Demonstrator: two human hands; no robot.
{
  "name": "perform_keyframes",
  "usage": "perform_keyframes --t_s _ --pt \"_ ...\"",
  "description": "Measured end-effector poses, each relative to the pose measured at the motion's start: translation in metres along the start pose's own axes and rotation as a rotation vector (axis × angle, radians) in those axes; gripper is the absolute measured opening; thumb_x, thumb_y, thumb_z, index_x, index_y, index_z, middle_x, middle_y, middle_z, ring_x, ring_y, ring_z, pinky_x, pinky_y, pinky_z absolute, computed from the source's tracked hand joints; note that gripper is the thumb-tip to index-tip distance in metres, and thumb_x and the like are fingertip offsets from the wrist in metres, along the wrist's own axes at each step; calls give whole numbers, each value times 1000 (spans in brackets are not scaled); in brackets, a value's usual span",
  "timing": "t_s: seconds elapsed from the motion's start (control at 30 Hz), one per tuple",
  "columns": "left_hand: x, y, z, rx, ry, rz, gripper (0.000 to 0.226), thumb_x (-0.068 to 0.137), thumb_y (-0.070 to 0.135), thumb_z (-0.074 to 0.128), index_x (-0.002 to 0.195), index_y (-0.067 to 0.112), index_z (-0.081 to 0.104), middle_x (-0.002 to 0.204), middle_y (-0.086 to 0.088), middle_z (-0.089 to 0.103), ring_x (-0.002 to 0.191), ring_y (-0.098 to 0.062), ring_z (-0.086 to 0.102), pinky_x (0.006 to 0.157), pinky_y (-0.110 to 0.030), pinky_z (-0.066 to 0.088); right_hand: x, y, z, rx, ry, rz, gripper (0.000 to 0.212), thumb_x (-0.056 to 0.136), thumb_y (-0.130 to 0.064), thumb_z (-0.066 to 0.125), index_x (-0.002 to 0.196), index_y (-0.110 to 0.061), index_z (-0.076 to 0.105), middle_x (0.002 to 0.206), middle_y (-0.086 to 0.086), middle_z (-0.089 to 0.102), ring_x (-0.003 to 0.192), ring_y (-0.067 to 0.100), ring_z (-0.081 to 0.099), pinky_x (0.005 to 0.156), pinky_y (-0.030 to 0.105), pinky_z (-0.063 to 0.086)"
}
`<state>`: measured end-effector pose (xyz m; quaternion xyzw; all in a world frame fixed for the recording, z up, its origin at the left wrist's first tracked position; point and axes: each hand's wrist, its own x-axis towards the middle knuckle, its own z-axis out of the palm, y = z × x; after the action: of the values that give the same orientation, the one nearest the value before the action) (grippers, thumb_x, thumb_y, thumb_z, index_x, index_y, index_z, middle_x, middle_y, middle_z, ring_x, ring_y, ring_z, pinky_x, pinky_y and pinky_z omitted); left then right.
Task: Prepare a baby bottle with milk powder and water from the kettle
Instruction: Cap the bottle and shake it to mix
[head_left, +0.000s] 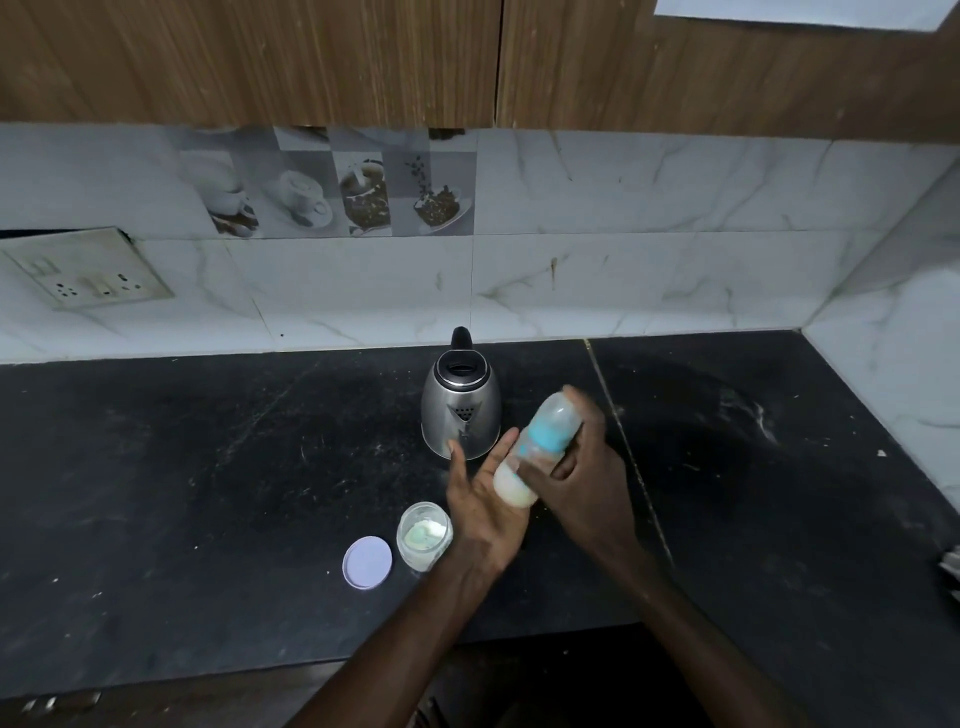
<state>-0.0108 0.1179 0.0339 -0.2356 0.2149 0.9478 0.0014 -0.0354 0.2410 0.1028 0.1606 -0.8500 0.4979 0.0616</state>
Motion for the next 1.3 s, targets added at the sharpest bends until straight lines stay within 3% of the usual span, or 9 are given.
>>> perform_keyframes --t_s 0.1,0.23,0.37,0.5,0.63,0.87,1.07,1.2,1.3 --pt "4 1 -2 35 36 31 91 92 76 49 142 1 60 144 -21 63 141 -33 55 127 -46 33 11 0 -4 131 278 48 97 70 -65 87 146 -63 27 120 -24 66 99 7 74 79 31 64" --pt "2 1 -1 3 -2 -12 91 90 74 55 142 1 57 145 -27 60 138 -41 57 120 -50 41 -3 1 0 -45 -43 23 102 71 -47 90 151 -60 27 123 -19 68 94 0 71 79 28 61" --pt "4 2 -3 39 14 21 90 92 77 48 142 3 61 143 -19 64 138 -30 59 126 -44 35 9 5 -5 109 289 73 98 73 -55 87 151 -57 27 121 -27 65 100 1 73 82 36 66" --pt "1 0 -2 -8 5 -13 92 89 75 55 143 1 58 145 -26 60 138 -40 56 120 -49 42 -5 1 4 -12 -18 51 100 72 -49 89 150 -58 28 129 -16 68 101 5 73 88 41 64" --pt "3 0 -3 16 7 14 93 90 77 51 143 2 59 144 -21 63 142 -33 55 125 -44 37 0 3 3 135 272 82 98 73 -56 87 149 -60 26 122 -29 65 103 1 73 85 33 66" --pt "2 0 -6 16 7 0 91 89 77 52 141 3 61 144 -21 63 138 -33 59 126 -47 35 -1 -1 0 111 224 81 86 72 -72 82 142 -64 33 128 -13 69 100 -4 71 77 14 59" --pt "0 0 -5 -22 11 -23 93 87 73 59 144 -2 56 148 -24 59 143 -40 51 124 -53 36 -18 1 10 67 5 71 99 74 -37 92 153 -48 33 131 -20 65 104 4 72 88 29 62" --pt "3 2 -9 10 26 7 90 91 76 50 142 3 60 145 -20 63 141 -32 55 127 -46 33 -13 -2 11 237 289 99 101 77 -37 90 156 -48 28 130 -33 60 111 3 71 87 34 65" --pt "-2 2 -4 -29 -12 -18 93 89 75 54 145 0 54 150 -27 55 144 -42 49 123 -54 37 -21 -7 17 97 44 71 103 75 -30 91 156 -47 30 134 -31 58 115 4 68 94 42 62"
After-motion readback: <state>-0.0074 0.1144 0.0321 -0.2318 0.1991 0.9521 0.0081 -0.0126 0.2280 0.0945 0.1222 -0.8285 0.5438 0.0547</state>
